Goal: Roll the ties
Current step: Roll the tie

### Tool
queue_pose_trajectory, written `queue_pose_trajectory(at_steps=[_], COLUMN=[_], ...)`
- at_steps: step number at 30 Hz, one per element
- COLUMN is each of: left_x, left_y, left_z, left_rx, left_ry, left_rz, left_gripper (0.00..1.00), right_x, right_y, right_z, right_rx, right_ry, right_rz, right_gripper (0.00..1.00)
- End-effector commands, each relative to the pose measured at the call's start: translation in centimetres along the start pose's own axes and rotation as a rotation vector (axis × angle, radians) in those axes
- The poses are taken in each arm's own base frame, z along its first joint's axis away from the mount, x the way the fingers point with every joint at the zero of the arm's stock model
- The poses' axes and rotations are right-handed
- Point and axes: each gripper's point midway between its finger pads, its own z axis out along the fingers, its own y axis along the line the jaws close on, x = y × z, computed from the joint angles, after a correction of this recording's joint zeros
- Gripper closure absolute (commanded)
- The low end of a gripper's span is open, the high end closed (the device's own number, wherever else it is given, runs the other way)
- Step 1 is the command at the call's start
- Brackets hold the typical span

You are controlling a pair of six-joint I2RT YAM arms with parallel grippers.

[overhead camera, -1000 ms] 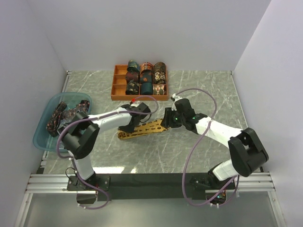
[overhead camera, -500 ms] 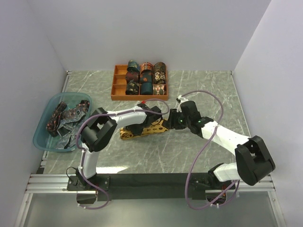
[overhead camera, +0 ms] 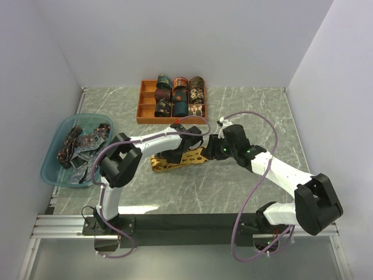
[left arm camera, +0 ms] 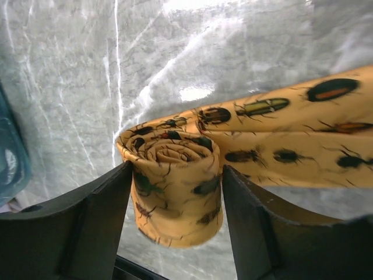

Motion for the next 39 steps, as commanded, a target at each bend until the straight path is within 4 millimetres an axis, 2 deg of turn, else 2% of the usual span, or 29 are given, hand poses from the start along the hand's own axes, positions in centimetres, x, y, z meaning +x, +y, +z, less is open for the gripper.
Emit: queue_pose_trajectory(at_steps=[1, 5, 7, 9, 10, 13, 15, 16, 17, 18, 19, 20, 21, 22, 23, 24, 25, 26, 27, 28, 29, 30, 31, 32, 35, 39], left_x=[-2.4, -3.4, -2.6, -2.9, -2.6, -3.8, -5.1, -5.6, -6.4, -6.8, -7.5, -8.0, -7.6, -7.8, -8.3, -7.3, -7.1, -7.2, -5.6, -5.3, -5.3, -3.5, -3.2, -2.7, -0.4, 0.9], left_y=[-0.1, -0.9, -1.5, -2.0, -1.9, -1.2, 0.1, 0.3, 1.5, 2.1, 2.7, 3.7, 4.1, 5.1, 6.0, 6.3, 7.3, 8.2, 8.2, 9.5, 9.5, 9.4, 9.8, 10.4, 10.0, 9.8], left_z=[-3.3, -3.5, -2.9, -2.6, -2.3, -3.4, -4.6, -5.2, -6.2, -6.8, -8.2, -8.3, -8.1, -8.9, -8.7, -7.5, -7.8, -7.2, -5.7, -5.4, -5.2, -3.7, -3.5, -2.6, -0.9, 0.1], left_rx=[0.108, 0.212, 0.262, 0.322, 0.326, 0.361, 0.399, 0.428, 0.451, 0.47, 0.52, 0.537, 0.556, 0.587, 0.617, 0.61, 0.622, 0.633, 0.62, 0.623, 0.658, 0.655, 0.67, 0.667, 0.693, 0.714], left_ry=[-0.082, -0.103, -0.072, -0.071, -0.065, -0.112, -0.148, -0.164, -0.193, -0.21, -0.244, -0.255, -0.246, -0.27, -0.279, -0.262, -0.285, -0.291, -0.256, -0.267, -0.272, -0.231, -0.237, -0.227, -0.194, -0.185], left_rz=[-0.108, -0.177, -0.193, -0.231, -0.242, -0.292, -0.341, -0.359, -0.398, -0.414, -0.444, -0.477, -0.493, -0.523, -0.564, -0.576, -0.598, -0.633, -0.639, -0.673, -0.687, -0.691, -0.707, -0.732, -0.734, -0.737], left_gripper=[0.31, 0.3, 0.31, 0.32, 0.33, 0.33, 0.3, 0.29, 0.27, 0.21, 0.19, 0.16, 0.13, 0.11, 0.07, 0.01, 0.01, 0.01, 0.01, 0.01, 0.01, 0.01, 0.01, 0.0, 0.0, 0.01], right_x=[-1.6, -1.7, -1.5, -1.3, -1.4, -1.2, -0.9, -1.0, -0.9, -0.5, -0.8, -0.6, -0.8, -1.2, -0.5, -0.5, -1.1, -0.5, -0.4, -1.1, -0.4, -0.3, -0.7, -0.2, 0.6, 1.6], right_y=[1.8, 3.3, 4.3, 5.0, 5.5, 7.0, 7.7, 8.7, 9.2, 9.4, 10.6, 10.8, 11.3, 12.2, 12.4, 12.8, 13.7, 14.1, 14.3, 15.0, 15.2, 15.2, 15.8, 15.7, 16.2, 17.3], right_z=[-0.7, -0.4, -0.2, 0.1, 0.2, 0.5, 1.0, 1.2, 1.4, 2.0, 2.1, 2.7, 3.0, 3.2, 4.0, 4.3, 4.6, 5.3, 5.7, 5.9, 6.7, 7.0, 7.3, 8.0, 8.9, 9.7], right_rx=[-0.069, -0.118, -0.151, -0.166, -0.177, -0.2, -0.205, -0.223, -0.228, -0.223, -0.242, -0.239, -0.245, -0.256, -0.251, -0.255, -0.264, -0.26, -0.251, -0.254, -0.243, -0.221, -0.222, -0.206, -0.196, -0.216], right_ry=[-0.025, -0.016, -0.015, -0.005, -0.007, 0.005, 0.022, 0.023, 0.029, 0.048, 0.043, 0.053, 0.047, 0.041, 0.063, 0.072, 0.066, 0.088, 0.089, 0.08, 0.102, 0.11, 0.104, 0.118, 0.143, 0.182], right_rz=[-0.039, -0.06, -0.066, -0.064, -0.068, -0.094, -0.097, -0.106, -0.098, -0.092, -0.094, -0.093, -0.095, -0.092, -0.092, -0.087, -0.074, -0.074, -0.071, -0.059, -0.057, -0.053, -0.046, -0.042, -0.03, -0.034], right_gripper=[0.47, 0.47, 0.47, 0.47, 0.47, 0.47, 0.47, 0.47, 0.47, 0.47, 0.47, 0.47, 0.47, 0.46, 0.46, 0.46, 0.46, 0.45, 0.45, 0.44, 0.43, 0.43, 0.42, 0.41, 0.4, 0.4])
